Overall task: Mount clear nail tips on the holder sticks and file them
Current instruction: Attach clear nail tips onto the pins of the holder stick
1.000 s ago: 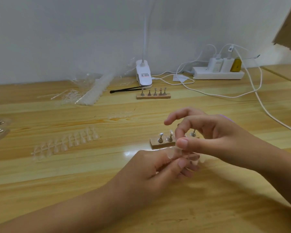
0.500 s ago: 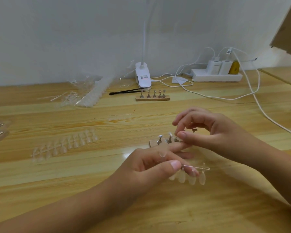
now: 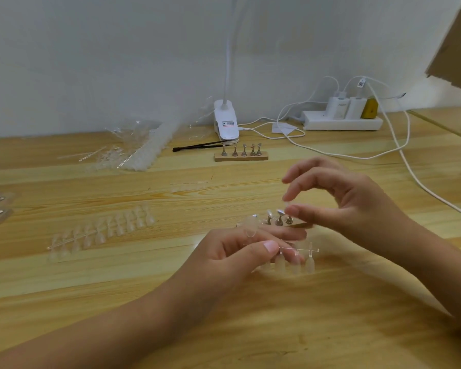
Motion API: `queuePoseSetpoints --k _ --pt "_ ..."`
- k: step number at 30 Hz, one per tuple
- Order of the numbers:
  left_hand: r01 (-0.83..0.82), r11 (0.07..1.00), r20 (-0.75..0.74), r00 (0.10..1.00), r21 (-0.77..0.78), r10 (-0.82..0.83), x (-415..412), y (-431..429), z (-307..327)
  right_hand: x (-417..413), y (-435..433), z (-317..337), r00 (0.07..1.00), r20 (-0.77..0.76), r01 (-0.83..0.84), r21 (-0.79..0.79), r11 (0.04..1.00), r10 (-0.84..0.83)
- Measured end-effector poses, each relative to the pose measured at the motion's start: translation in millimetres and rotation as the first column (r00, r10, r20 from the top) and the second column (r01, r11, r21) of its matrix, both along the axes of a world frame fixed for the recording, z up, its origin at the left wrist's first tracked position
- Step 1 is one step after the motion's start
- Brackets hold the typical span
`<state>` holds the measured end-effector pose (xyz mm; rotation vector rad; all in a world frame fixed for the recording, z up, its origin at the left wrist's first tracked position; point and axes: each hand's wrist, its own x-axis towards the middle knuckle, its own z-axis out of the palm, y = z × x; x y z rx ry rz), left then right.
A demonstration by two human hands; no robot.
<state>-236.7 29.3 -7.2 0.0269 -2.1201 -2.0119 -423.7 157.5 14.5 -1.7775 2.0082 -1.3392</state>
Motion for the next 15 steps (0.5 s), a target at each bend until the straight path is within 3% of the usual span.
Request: queuePoseSetpoints --k 5,9,15 --pt "0.047 0.998 0.05 0.998 -0.043 -0.045 -1 2 3 -15 0 -8 0.892 -0.427 0.152 -0.023 0.988 -0.147" --pt "0.065 0.997 0.077 0.995 -0.05 -0.061 -1 3 2 -18 -2 -13 0.864 -0.488 0.138 -0.006 0.99 -0.124" --pt "0.085 0.993 0.06 0.995 -0.082 -0.08 -1 0 -1 -18 -1 -11 0.883 -0.454 0.129 -0.009 0.992 -0.118"
